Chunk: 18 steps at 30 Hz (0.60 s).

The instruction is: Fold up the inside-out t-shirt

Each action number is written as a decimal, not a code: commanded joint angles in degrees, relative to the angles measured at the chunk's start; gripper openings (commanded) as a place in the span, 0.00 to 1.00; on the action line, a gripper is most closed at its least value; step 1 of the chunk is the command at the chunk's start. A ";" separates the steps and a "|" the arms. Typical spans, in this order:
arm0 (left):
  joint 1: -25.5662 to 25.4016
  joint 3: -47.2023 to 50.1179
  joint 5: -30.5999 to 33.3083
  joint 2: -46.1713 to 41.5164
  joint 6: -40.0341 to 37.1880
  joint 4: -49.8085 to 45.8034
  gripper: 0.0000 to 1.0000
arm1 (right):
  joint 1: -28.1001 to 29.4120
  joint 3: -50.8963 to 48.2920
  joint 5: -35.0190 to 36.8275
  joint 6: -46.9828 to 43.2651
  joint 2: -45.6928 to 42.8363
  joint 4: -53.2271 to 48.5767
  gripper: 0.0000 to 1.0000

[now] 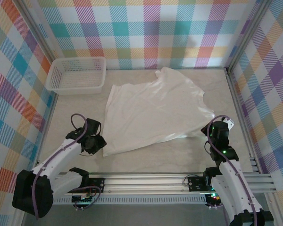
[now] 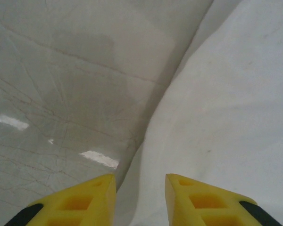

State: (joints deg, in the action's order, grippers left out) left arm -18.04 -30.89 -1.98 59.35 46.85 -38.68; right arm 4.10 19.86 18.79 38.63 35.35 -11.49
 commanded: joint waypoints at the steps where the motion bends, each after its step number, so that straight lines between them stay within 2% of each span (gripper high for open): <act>1: -0.94 1.35 -0.59 1.30 1.12 0.18 0.37 | -0.22 2.43 -1.75 0.32 1.58 1.92 0.01; 3: -0.94 1.69 -1.08 2.02 0.66 1.32 0.40 | -0.17 2.73 -2.53 0.13 2.16 2.15 0.01; 8: -1.01 4.57 -6.34 0.95 2.37 3.97 0.39 | -0.20 3.06 -2.70 -0.31 1.96 2.08 0.01; 18: -1.12 10.08 -8.29 -13.55 7.37 -0.22 0.40 | -0.21 3.52 -4.02 -0.31 2.44 2.42 0.00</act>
State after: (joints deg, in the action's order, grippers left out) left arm -18.35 -22.39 -8.78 48.34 51.81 -37.23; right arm 4.10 21.23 15.75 38.57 37.74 -10.76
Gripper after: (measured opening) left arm 0.399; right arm 0.051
